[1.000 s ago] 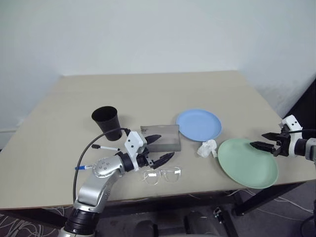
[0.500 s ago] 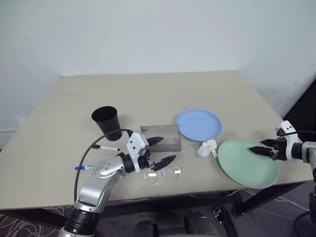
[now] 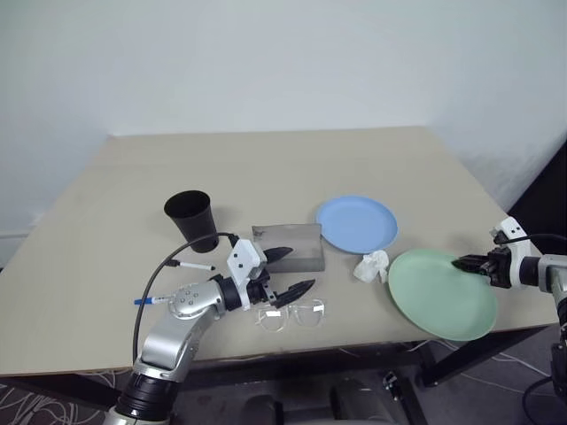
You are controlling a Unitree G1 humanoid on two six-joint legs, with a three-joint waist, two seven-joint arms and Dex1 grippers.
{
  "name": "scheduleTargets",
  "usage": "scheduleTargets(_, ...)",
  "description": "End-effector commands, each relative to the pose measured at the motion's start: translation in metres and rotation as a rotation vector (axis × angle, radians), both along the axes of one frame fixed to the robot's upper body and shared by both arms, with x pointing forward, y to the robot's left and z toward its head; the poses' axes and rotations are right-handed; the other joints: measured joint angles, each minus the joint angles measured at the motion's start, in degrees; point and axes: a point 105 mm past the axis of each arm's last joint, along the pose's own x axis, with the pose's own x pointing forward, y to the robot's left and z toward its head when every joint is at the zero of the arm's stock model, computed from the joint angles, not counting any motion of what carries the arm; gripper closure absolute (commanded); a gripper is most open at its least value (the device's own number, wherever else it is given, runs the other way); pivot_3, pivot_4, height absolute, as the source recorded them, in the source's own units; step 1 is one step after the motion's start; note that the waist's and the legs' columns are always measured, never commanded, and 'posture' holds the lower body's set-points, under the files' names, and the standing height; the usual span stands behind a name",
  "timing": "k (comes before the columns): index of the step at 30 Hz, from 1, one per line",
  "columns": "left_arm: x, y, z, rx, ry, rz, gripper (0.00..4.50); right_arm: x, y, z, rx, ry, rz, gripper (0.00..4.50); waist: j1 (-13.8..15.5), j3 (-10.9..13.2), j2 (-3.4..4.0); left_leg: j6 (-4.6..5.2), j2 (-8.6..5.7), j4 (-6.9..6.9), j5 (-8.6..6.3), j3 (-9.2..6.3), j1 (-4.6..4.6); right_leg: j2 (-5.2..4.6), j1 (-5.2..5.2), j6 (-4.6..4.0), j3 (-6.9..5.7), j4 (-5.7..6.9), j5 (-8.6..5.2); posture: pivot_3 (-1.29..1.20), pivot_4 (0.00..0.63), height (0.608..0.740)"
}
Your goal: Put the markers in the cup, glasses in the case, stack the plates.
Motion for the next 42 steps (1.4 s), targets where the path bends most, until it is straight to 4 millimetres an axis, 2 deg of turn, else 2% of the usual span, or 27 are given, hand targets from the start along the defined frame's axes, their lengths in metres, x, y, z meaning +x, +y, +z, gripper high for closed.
scheduleTargets(1,0.003,-0.002,0.012,0.001,-0.055,-0.011,0.00,0.006,0.003,0.007,-0.003,-0.029,0.016,4.49,-0.3,0.0,-0.08,0.00,0.01,0.00,0.00,0.00,0.04,0.01,0.04,0.00,0.00,0.00,0.00,0.00,0.000,0.740)
scheduleTargets(11,0.003,0.000,0.011,0.010,-0.053,-0.009,0.00,0.007,0.013,0.010,0.065,-0.021,0.052,4.49,-1.3,0.0,-0.09,0.00,-0.01,0.02,0.00,-0.01,0.42,0.01,0.47,-0.01,0.05,-0.01,-0.01,0.00,0.000,0.740)
scheduleTargets(17,0.003,0.000,0.011,0.014,-0.055,-0.006,0.00,0.006,0.033,0.031,0.228,-0.029,0.157,4.49,-1.9,0.0,-0.08,0.00,0.00,-0.09,0.00,-0.03,0.44,0.02,0.45,-0.01,0.05,-0.01,-0.01,0.00,0.000,0.740)
scheduleTargets(22,0.003,0.001,0.010,0.017,-0.054,-0.003,0.00,0.013,0.046,0.052,0.265,-0.101,0.219,4.49,-2.4,0.0,-0.06,0.00,-0.01,-0.09,0.00,-0.03,0.42,0.00,0.45,0.01,0.05,-0.01,-0.01,0.00,0.000,0.740)
scheduleTargets(25,0.003,0.001,0.010,0.020,-0.053,-0.004,0.00,0.025,0.057,0.068,0.260,-0.188,0.229,4.49,-2.8,0.0,-0.06,0.00,0.00,-0.09,0.00,-0.02,0.44,0.01,0.44,0.00,0.05,0.00,-0.01,0.00,0.000,0.740)
scheduleTargets(28,0.005,0.000,0.010,0.023,-0.054,-0.008,0.00,0.049,0.074,0.082,0.217,-0.285,0.203,4.49,-3.0,0.0,-0.02,0.00,0.01,-0.09,0.00,-0.02,0.45,0.02,0.40,0.00,0.05,0.04,-0.01,0.00,0.000,0.740)
scheduleTargets(35,0.007,-0.003,0.010,0.022,-0.056,-0.019,0.00,0.087,0.113,0.110,0.256,-0.354,0.132,4.49,-2.8,0.0,0.02,0.00,0.00,-0.15,0.00,-0.09,0.23,0.04,0.14,0.11,0.05,0.04,0.06,0.00,0.000,0.740)
scheduleTargets(38,0.007,-0.004,0.009,0.022,-0.056,-0.022,0.00,0.104,0.120,0.112,0.221,-0.354,0.043,4.49,-2.8,0.0,0.02,0.00,0.00,-0.20,-0.01,-0.11,-0.02,0.04,-0.10,0.15,0.04,0.02,0.08,0.00,0.000,0.740)
scheduleTargets(42,0.007,-0.005,0.009,0.023,-0.058,-0.018,0.00,0.122,0.122,0.100,0.110,-0.355,-0.089,4.49,-2.5,0.0,0.03,0.00,0.00,-0.25,-0.01,-0.17,-0.24,0.02,-0.25,0.17,0.00,-0.01,0.07,0.00,0.000,0.740)
